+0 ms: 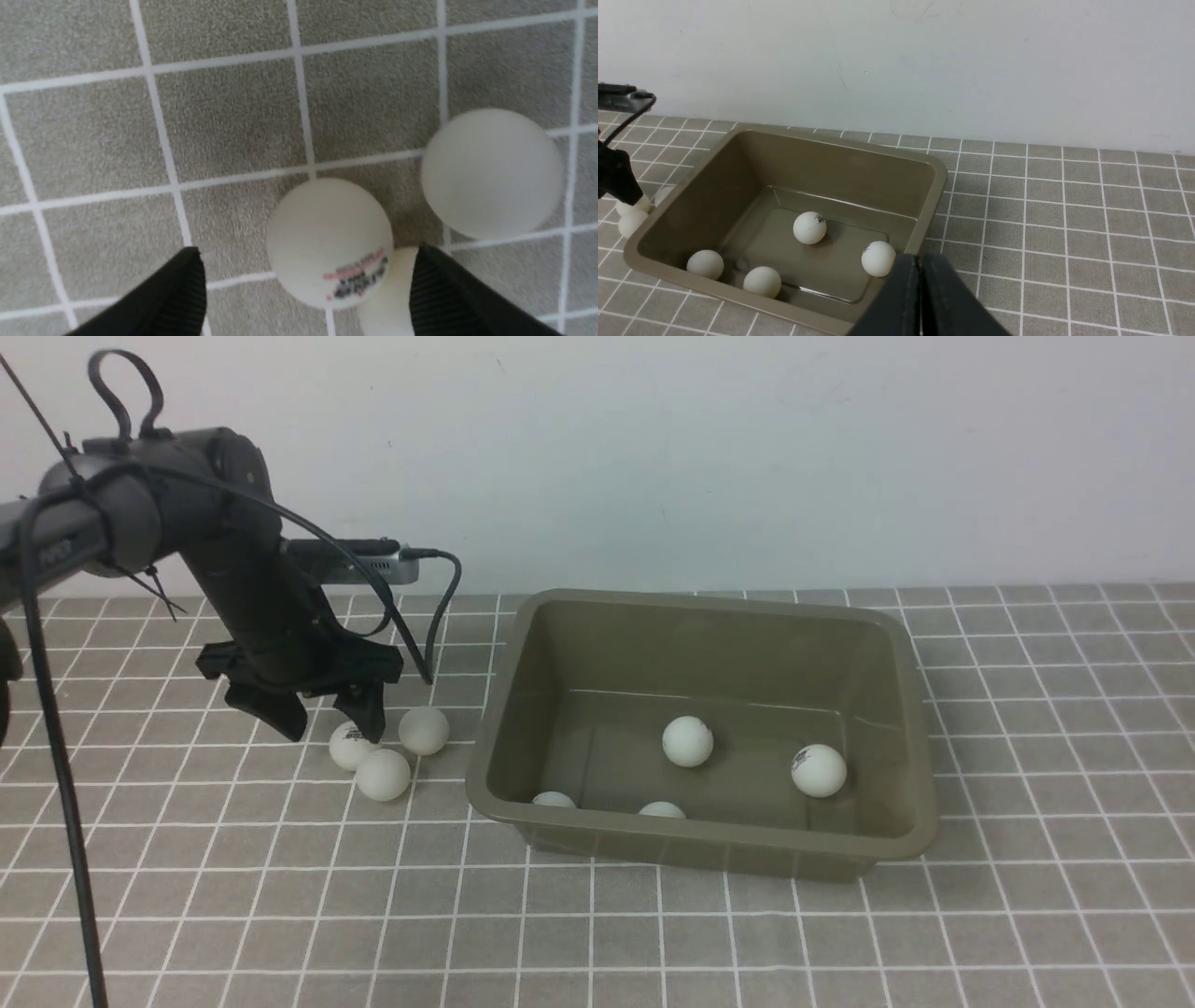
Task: Put the table tennis balls into the box on the grey coffee tablecloth.
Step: 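Reach for and grasp a ping pong ball on the table beside the basket, then drop the ball into the bin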
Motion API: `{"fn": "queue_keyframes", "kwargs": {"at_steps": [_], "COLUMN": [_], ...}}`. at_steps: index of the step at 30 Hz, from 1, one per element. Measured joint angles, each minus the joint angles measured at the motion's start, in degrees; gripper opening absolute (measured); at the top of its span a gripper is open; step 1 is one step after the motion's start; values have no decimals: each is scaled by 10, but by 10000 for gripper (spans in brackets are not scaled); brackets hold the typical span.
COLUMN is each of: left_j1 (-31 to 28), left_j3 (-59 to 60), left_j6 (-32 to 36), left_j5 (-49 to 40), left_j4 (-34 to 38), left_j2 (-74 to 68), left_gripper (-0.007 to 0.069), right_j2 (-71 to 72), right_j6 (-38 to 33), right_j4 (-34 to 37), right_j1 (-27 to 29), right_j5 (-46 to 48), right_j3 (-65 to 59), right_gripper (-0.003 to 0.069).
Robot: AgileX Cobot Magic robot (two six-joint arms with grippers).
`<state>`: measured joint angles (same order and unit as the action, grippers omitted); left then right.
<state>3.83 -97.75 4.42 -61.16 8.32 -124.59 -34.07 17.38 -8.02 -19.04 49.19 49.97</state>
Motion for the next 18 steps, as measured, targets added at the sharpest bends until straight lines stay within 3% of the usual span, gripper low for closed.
{"fn": "queue_keyframes", "kwargs": {"at_steps": [4,10,13,16,18], "left_j1": [0,1,8,68,107], "left_j3": [0,-60,-101,-148,-153], "left_j6": [-19,-28,-29,47,98], "left_j5": [3,-53,-74,-78,-83], "left_j4": [-1,-18,11,103,120], "left_j2": [-10,1,24,62,64], "left_gripper": [327,331,331,331,331], "right_j2": [0,0,0,0,0], "right_j6": [0,0,0,0,0], "right_j4": [0,-5,-6,-8,-10], "right_j1": [0,0,0,0,0], "right_j5": [0,-2,-2,-8,-13], "right_j3": [0,0,0,0,0], "right_gripper": [-7,-7,-7,-7,-7]}}
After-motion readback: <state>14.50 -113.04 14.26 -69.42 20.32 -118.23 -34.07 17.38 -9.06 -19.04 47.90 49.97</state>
